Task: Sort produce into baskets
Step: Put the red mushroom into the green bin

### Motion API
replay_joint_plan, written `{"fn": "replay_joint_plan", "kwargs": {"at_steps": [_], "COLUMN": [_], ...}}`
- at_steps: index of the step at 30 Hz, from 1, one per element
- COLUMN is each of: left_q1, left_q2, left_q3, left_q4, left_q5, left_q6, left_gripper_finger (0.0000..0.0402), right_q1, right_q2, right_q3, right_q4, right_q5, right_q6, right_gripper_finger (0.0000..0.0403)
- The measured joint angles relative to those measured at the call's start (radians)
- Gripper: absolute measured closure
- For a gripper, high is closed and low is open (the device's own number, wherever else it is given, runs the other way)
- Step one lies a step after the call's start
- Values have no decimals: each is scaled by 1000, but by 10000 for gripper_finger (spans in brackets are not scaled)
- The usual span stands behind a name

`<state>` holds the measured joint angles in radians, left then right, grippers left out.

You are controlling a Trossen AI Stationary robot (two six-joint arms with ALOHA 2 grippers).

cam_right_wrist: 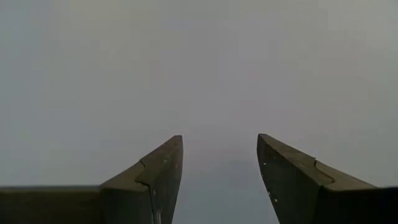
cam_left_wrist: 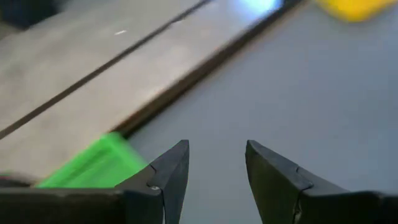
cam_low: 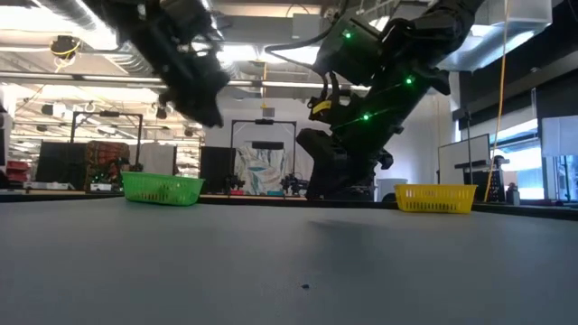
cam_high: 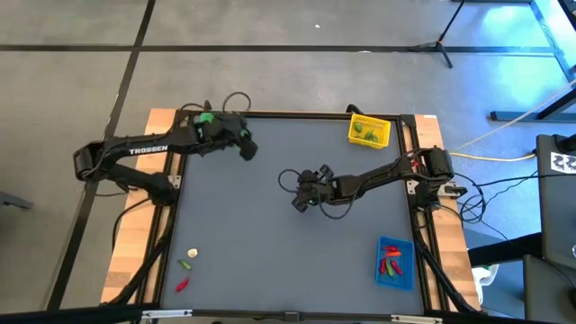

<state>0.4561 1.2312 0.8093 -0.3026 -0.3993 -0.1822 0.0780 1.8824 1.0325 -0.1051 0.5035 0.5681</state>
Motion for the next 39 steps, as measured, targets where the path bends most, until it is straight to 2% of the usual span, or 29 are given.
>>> {"fn": "replay_joint_plan", "kwargs": {"at_steps": [6,13,24,32,39], "left_q1": [-199,-455,-809,-1006,-1095], "left_q2": [0,0,0,0,0], "left_q3": [24,24,24,24,24], "left_q4": [-1,-74,-217,-424,-657], "left_q5": [83,88,91,197,300], "left_q6": [-34,-173,-498,-761,-1096], "left_gripper_finger": [247,246,246,247,247], "right_q1": [0,0,0,1,1], "right_q2": [0,0,0,0,0], "right_q3": [0,0,0,0,0], "right_q4": [2,4,56,57,56], "right_q5": [-16,-26,-50,-79,-103], "right_q6": [2,2,2,2,3], "right_gripper_finger": [196,196,196,196,196]}}
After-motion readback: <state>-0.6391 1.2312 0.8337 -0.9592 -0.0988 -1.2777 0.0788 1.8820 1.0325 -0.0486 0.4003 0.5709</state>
